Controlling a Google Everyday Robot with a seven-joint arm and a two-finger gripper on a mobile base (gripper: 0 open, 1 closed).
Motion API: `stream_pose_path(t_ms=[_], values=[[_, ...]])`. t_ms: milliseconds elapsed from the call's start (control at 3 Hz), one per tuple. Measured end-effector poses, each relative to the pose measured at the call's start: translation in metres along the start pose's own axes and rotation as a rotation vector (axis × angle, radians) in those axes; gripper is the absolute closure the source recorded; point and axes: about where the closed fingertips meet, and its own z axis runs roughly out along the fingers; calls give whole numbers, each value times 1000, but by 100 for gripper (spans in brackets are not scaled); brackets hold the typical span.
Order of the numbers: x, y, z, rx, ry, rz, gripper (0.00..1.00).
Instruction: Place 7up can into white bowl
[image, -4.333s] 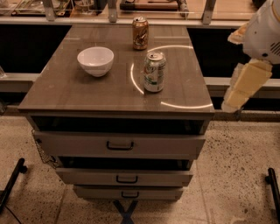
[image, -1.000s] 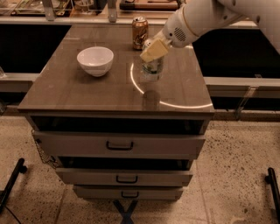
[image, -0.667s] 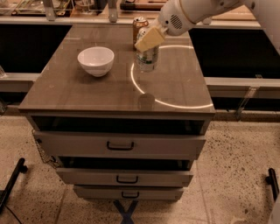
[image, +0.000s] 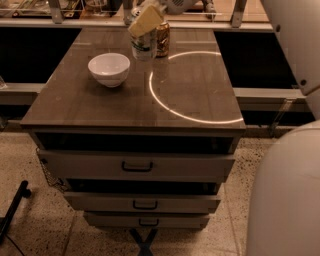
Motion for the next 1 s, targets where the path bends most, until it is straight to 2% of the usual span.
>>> stream_pose_path(t_ms=[333,667,1000], values=[[-32,3,22,-47,-23,-53,100],[-47,8,50,-99,-16,-79,100],[-52,8,76,-135,5,-94,100]])
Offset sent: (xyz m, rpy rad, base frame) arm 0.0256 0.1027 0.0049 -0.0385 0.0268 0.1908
